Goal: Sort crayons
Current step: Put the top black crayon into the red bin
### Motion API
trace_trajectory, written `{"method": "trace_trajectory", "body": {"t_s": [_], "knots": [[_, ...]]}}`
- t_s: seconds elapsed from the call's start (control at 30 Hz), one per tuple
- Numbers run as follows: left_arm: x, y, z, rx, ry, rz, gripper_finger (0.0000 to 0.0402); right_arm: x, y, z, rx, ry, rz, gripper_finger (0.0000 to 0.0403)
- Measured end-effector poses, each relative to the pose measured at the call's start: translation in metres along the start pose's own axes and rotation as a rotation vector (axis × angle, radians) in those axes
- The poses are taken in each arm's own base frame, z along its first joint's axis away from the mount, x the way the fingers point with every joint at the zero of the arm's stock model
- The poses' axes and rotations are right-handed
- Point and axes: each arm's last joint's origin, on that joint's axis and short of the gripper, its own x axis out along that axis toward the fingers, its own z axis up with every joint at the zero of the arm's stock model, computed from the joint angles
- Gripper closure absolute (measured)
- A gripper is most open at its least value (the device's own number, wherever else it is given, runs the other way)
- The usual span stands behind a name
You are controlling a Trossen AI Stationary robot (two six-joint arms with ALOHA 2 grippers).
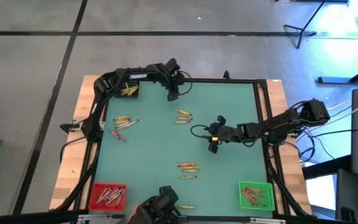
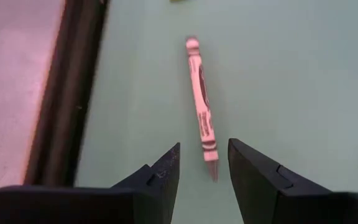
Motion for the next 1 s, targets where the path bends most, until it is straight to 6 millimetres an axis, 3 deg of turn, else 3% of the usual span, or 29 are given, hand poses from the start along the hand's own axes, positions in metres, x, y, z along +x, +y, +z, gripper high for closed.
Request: {"method": "trace_trajectory", "body": {"t_s": [0.5, 1.0], "knots": [[0.016, 0.01, -0.014, -0.005, 0.016, -0.076, 0.0288, 0.0, 0.0, 0.003, -0.004, -0.029, -0.022, 0.0227], [0.017, 0.007, -0.013, 0.013, 0.015, -0.097, 0.0395, 0.0, 0.0, 0.005, -0.02, -0.057, -0.028, 0.0227]]}}
